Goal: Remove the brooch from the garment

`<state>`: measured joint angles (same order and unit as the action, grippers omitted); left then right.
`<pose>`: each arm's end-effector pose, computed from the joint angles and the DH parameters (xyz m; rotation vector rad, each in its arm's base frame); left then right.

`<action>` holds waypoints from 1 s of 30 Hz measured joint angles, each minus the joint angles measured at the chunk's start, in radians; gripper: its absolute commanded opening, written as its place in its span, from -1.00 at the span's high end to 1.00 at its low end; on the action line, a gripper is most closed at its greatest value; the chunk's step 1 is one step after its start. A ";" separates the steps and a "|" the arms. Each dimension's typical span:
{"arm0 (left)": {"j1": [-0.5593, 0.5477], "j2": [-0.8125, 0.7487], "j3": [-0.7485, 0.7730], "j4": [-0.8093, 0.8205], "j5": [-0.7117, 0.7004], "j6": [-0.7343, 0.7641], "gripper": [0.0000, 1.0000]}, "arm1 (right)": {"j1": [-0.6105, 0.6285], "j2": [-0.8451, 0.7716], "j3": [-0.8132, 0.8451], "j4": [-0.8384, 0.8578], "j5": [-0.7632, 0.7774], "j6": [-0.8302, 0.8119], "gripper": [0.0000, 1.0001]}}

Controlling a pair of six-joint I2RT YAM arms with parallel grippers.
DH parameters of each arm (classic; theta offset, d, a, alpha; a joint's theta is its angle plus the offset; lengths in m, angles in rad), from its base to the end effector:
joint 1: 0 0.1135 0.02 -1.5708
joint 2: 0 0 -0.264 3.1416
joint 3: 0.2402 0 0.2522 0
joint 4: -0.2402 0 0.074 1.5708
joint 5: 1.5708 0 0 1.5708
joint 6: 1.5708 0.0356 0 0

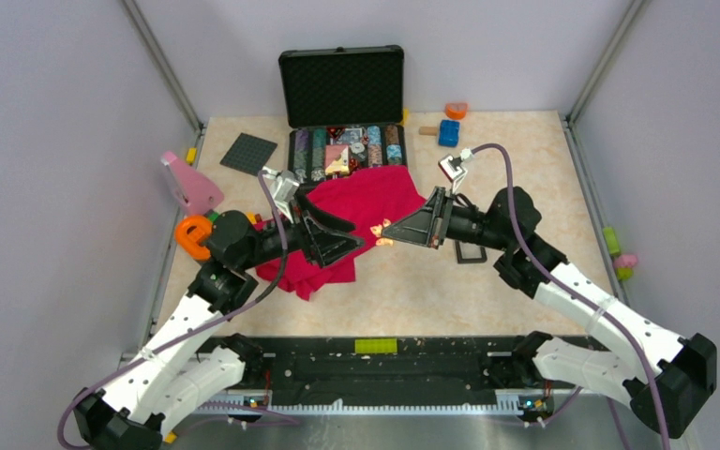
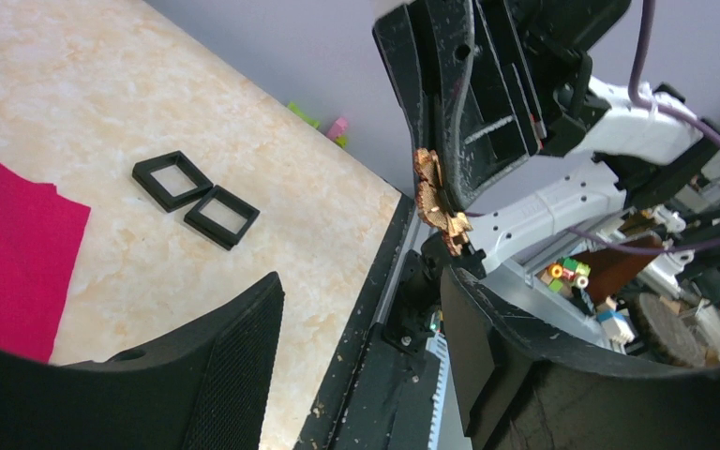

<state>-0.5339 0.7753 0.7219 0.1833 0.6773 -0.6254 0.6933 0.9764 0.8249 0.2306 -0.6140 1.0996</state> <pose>0.1437 -0.1109 0.3583 0.5407 1.5492 -1.3989 0.1608 0.1603 0.3627 -0.2333 1.8216 1.8125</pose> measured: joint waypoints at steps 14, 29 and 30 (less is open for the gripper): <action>0.035 0.093 0.061 0.018 0.065 -0.219 0.05 | -0.016 0.032 0.012 -0.087 -0.005 0.032 1.00; 0.035 0.170 0.052 0.077 0.194 -0.240 0.25 | -0.016 0.107 0.066 -0.177 -0.085 -0.261 1.00; 0.035 0.170 0.052 0.071 0.193 -0.231 0.27 | -0.016 0.107 0.066 -0.177 -0.088 -0.264 1.00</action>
<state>-0.4988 0.9451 0.7738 0.2546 0.8707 -0.8566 0.6773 1.0832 0.8909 0.0536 -0.7021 0.8360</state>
